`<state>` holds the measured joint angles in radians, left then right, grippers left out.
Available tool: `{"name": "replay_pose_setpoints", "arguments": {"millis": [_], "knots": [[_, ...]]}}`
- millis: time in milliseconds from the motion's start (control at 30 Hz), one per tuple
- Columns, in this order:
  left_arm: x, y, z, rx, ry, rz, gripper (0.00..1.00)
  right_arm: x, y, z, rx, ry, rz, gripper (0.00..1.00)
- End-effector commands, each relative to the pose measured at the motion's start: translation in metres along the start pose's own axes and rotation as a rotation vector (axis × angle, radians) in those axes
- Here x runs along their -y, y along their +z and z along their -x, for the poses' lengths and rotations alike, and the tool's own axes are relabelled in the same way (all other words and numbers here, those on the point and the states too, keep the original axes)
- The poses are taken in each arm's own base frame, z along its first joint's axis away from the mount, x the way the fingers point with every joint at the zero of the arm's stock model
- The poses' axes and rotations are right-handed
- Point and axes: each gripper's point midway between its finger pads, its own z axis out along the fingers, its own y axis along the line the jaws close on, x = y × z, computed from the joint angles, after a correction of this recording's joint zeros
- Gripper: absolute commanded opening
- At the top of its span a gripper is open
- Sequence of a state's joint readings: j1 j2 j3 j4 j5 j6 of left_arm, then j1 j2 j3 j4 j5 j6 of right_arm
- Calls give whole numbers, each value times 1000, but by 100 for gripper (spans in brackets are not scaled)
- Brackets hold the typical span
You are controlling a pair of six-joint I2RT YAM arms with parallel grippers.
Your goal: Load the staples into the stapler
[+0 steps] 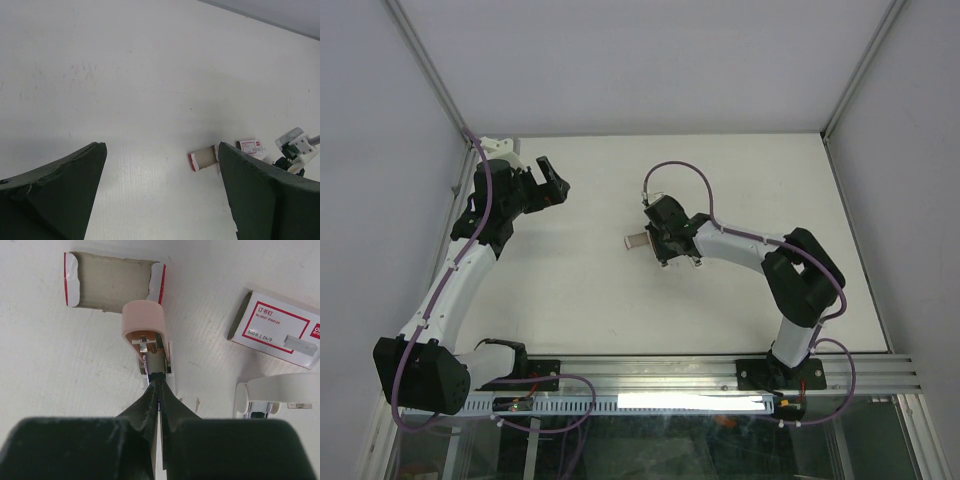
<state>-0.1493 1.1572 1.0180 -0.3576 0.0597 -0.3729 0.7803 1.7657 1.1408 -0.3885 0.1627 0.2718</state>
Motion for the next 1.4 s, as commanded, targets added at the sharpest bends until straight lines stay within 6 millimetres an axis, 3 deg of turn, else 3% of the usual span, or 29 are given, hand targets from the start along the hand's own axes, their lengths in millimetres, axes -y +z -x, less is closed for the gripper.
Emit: {"name": "replay_pose_setpoints", "arguments": {"millis": [0, 733, 933, 1133, 1267, 1367], "knots": [[10, -7, 19, 68, 29, -46, 99, -5, 1, 14, 39, 29, 20, 4], [12, -7, 18, 67, 31, -52, 99, 0, 8, 8, 22, 33, 2, 4], [16, -10, 18, 70, 37, -77, 99, -6, -13, 24, 65, 41, 43, 5], [57, -22, 9, 77, -38, -220, 99, -11, -59, 55, 160, 50, 95, 20], [102, -16, -25, 60, -62, -334, 99, -4, -83, 55, 194, 69, 107, 29], [126, 4, -57, -21, -79, -429, 99, 18, -89, 47, 206, 127, 102, 35]]}}
